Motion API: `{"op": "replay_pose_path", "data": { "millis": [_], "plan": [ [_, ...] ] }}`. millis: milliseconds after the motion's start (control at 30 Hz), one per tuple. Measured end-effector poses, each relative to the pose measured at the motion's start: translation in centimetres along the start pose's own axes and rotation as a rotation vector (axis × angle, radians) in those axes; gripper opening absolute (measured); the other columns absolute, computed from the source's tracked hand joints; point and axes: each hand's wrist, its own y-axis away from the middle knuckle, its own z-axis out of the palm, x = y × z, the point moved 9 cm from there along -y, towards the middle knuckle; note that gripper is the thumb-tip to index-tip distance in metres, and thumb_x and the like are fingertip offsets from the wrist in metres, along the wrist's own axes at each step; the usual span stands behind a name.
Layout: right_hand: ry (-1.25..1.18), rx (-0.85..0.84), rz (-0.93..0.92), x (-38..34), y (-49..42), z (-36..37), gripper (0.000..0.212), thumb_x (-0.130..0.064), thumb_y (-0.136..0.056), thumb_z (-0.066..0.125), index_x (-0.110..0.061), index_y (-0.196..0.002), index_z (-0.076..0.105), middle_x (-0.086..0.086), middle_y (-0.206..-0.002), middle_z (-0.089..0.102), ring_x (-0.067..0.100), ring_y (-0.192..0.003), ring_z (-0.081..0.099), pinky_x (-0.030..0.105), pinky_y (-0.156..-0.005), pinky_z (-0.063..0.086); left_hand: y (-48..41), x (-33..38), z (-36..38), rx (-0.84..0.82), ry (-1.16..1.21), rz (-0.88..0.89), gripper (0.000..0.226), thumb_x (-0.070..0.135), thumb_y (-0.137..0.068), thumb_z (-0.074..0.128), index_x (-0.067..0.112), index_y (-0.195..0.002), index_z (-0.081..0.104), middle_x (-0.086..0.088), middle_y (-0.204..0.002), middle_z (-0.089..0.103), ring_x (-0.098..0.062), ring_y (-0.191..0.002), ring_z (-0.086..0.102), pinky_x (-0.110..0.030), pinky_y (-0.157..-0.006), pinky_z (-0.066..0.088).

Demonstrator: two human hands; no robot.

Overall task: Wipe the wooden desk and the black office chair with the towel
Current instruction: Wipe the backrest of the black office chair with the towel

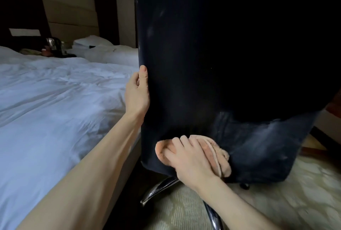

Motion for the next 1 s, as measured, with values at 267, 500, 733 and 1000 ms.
{"op": "replay_pose_path", "data": {
  "millis": [267, 500, 733, 1000],
  "plan": [
    [0.095, 0.402, 0.122, 5.5, -4.3, -13.0, 0.042, -0.022, -0.078, 0.065, -0.027, -0.120, 0.065, 0.011, -0.113, 0.058, 0.033, -0.098, 0.050, 0.047, -0.081, 0.038, 1.0, -0.7, -0.1, -0.064, -0.014, 0.033, 0.057, 0.063, -0.102, 0.043, 0.009, -0.085, 0.053, 0.005, -0.074, 0.051, -0.008, -0.069, 0.049, -0.036, -0.070, 0.044],
    [0.096, 0.469, 0.263, 4.0, -5.7, -9.3, 0.042, -0.023, -0.074, 0.065, -0.029, -0.115, 0.068, 0.011, -0.109, 0.060, 0.034, -0.093, 0.051, 0.050, -0.086, 0.042, 0.6, -1.3, -0.5, -0.163, -0.039, 0.053, 0.046, 0.052, -0.105, 0.050, 0.019, -0.072, 0.047, 0.017, -0.059, 0.045, -0.003, -0.060, 0.042, -0.029, -0.062, 0.037],
    [-0.041, 0.022, 0.122, 1.6, -6.6, -6.2, 0.027, -0.025, -0.066, 0.072, -0.031, -0.091, 0.064, 0.000, -0.093, 0.052, 0.026, -0.085, 0.049, 0.039, -0.071, 0.031, 0.9, -1.3, -0.6, -0.215, -0.058, 0.032, 0.047, 0.060, -0.101, 0.049, 0.026, -0.069, 0.043, 0.019, -0.055, 0.045, -0.005, -0.058, 0.042, -0.032, -0.062, 0.038],
    [0.071, 0.615, 0.169, 5.6, -10.7, -25.9, 0.033, -0.019, -0.073, 0.066, -0.020, -0.105, 0.073, 0.012, -0.101, 0.060, 0.035, -0.086, 0.053, 0.044, -0.072, 0.037, 0.6, 1.5, -1.9, -0.394, -0.512, 0.047, 0.056, 0.082, -0.087, 0.033, 0.036, -0.086, 0.065, 0.003, -0.083, 0.071, -0.013, -0.086, 0.066, -0.040, -0.083, 0.053]
  ]
}}
